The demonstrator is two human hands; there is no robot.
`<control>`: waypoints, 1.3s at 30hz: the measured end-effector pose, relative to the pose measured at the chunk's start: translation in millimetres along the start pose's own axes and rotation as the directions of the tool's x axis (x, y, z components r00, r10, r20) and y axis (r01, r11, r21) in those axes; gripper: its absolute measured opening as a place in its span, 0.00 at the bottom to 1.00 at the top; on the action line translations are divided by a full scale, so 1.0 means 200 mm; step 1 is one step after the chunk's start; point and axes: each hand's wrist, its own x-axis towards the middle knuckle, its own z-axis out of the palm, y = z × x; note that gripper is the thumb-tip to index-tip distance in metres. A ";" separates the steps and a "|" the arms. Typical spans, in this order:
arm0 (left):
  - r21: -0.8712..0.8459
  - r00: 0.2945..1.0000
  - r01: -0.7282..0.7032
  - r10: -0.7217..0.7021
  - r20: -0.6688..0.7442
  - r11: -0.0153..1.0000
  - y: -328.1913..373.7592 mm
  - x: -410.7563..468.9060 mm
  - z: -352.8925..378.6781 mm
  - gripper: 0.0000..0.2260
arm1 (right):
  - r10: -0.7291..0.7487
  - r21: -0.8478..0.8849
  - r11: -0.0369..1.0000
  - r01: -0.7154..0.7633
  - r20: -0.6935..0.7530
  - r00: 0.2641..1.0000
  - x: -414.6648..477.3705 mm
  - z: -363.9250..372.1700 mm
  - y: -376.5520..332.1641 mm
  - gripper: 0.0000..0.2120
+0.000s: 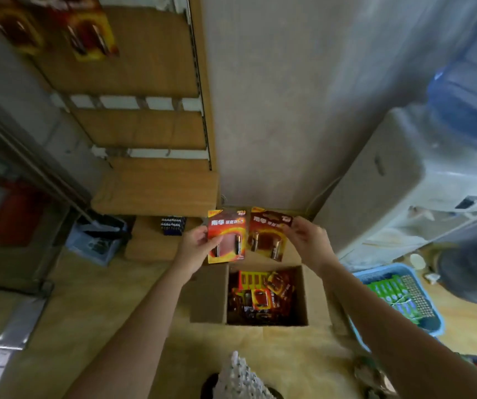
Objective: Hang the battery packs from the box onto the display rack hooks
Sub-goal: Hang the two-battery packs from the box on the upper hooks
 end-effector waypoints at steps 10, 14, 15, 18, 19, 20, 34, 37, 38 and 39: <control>-0.100 0.974 -0.105 0.082 -0.211 0.989 0.69 -0.37 -0.66 0.08 | -0.111 0.171 0.980 0.103 0.036 0.993 -0.05 -0.04 -1.00 0.14; -0.104 0.954 -0.153 0.119 -0.276 0.983 0.76 -0.41 -0.91 0.12 | -0.153 0.222 0.963 0.154 -0.022 0.988 -0.05 0.14 -1.27 0.13; -0.098 0.952 -0.162 0.129 -0.277 0.982 0.77 -0.40 -0.98 0.12 | -0.168 0.227 0.959 0.171 -0.033 0.985 -0.05 0.19 -1.33 0.13; -0.103 0.950 -0.185 0.151 -0.272 0.977 0.81 -0.38 -1.21 0.13 | -0.165 0.262 0.949 0.175 -0.062 0.984 -0.01 0.33 -1.51 0.12; -0.111 0.950 -0.190 0.154 -0.272 0.975 0.82 -0.36 -1.29 0.13 | -0.156 0.280 0.945 0.169 -0.071 0.985 0.01 0.38 -1.57 0.13; -0.111 0.950 -0.196 0.160 -0.268 0.974 0.83 -0.34 -1.36 0.13 | -0.142 0.299 0.941 0.161 -0.084 0.986 0.03 0.42 -1.63 0.13; -0.106 0.924 -0.279 0.238 -0.299 0.954 1.00 0.08 -1.98 0.11 | -0.020 0.417 0.901 0.122 -0.240 0.970 0.42 0.71 -2.12 0.11; -0.122 0.921 -0.282 0.233 -0.313 0.952 1.01 0.19 -2.04 0.10 | -0.023 0.405 0.905 0.126 -0.250 0.968 0.53 0.75 -2.14 0.12; -0.129 0.919 -0.281 0.228 -0.321 0.951 1.01 0.22 -2.06 0.10 | -0.029 0.401 0.906 0.132 -0.254 0.967 0.57 0.75 -2.14 0.12; -0.131 0.919 -0.279 0.225 -0.324 0.951 1.02 0.25 -2.07 0.10 | -0.031 0.399 0.907 0.136 -0.258 0.966 0.60 0.76 -2.15 0.12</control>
